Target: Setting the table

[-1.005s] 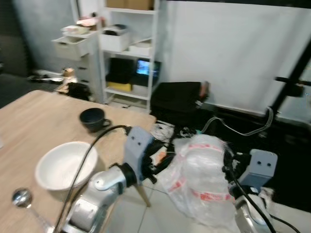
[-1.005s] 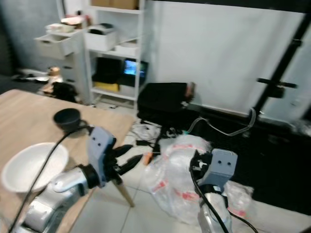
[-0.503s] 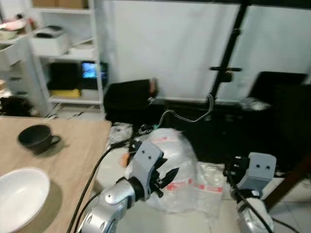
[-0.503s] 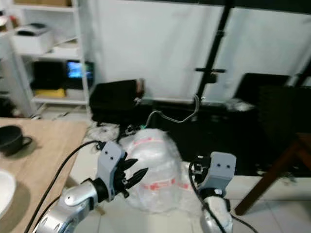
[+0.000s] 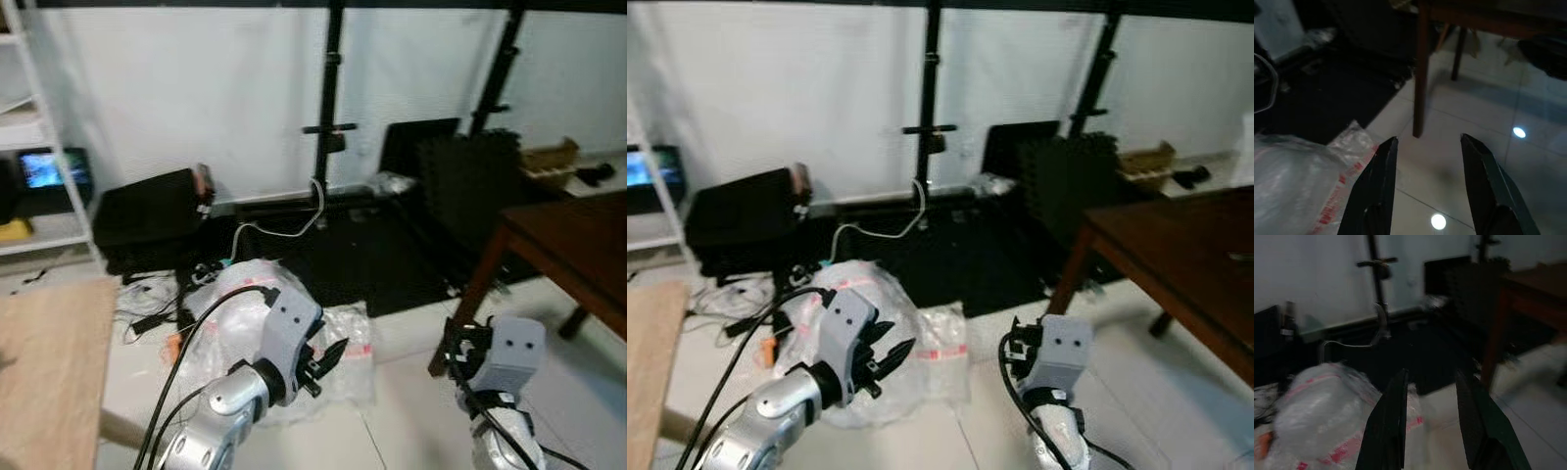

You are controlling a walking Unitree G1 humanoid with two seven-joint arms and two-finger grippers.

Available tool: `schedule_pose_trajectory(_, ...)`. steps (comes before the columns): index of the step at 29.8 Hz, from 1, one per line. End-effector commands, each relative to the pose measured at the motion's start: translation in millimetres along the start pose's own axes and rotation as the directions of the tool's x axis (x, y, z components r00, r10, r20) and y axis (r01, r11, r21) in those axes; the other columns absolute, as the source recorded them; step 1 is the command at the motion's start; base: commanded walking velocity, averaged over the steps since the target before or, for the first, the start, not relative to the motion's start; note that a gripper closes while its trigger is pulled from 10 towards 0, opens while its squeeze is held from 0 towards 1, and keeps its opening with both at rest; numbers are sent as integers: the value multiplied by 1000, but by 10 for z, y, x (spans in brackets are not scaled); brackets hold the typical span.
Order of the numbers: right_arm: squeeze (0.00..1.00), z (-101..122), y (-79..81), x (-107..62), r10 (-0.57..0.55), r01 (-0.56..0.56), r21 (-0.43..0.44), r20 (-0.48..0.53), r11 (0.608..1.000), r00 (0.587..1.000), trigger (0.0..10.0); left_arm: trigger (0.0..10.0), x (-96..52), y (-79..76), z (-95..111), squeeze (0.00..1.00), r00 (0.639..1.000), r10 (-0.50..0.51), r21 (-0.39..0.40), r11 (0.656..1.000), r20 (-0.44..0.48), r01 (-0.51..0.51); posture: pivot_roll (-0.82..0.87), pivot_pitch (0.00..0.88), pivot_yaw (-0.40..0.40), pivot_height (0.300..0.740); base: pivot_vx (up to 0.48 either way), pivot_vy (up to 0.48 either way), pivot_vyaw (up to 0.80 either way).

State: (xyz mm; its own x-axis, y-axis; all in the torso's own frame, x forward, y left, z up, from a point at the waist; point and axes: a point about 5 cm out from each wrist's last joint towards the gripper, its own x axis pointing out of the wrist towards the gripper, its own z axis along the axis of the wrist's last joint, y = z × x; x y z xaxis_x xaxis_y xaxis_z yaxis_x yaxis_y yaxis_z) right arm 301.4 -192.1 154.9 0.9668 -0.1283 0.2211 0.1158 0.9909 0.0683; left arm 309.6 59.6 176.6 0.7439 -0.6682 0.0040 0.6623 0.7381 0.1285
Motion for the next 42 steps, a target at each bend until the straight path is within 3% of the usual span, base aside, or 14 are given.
schedule_pose_trajectory(1,0,-32,-57,-26,-19,19,-10,-10,1000,1000,10000,10000,12,-38,-32,0,1000,-4,9,1000,-10,4,4,127,63,740,0,0,-800)
schedule_pose_trajectory(27,0,-68,-58,-47,-21,20,-14,-22,1000,1000,10000,10000,24,18,-81,0,999,44,1,999,-15,-44,2,140,64,740,0,0,-800)
schedule_pose_trajectory(37,0,-70,-60,-47,-21,21,-15,-23,1000,1000,10000,10000,26,88,-67,0,995,104,-10,995,3,-104,2,142,64,740,0,0,-800)
schedule_pose_trajectory(42,0,-72,-55,-46,-21,21,-13,-23,1000,999,10000,10000,21,208,-50,0,979,204,-28,979,25,-203,2,144,64,740,0,0,-800)
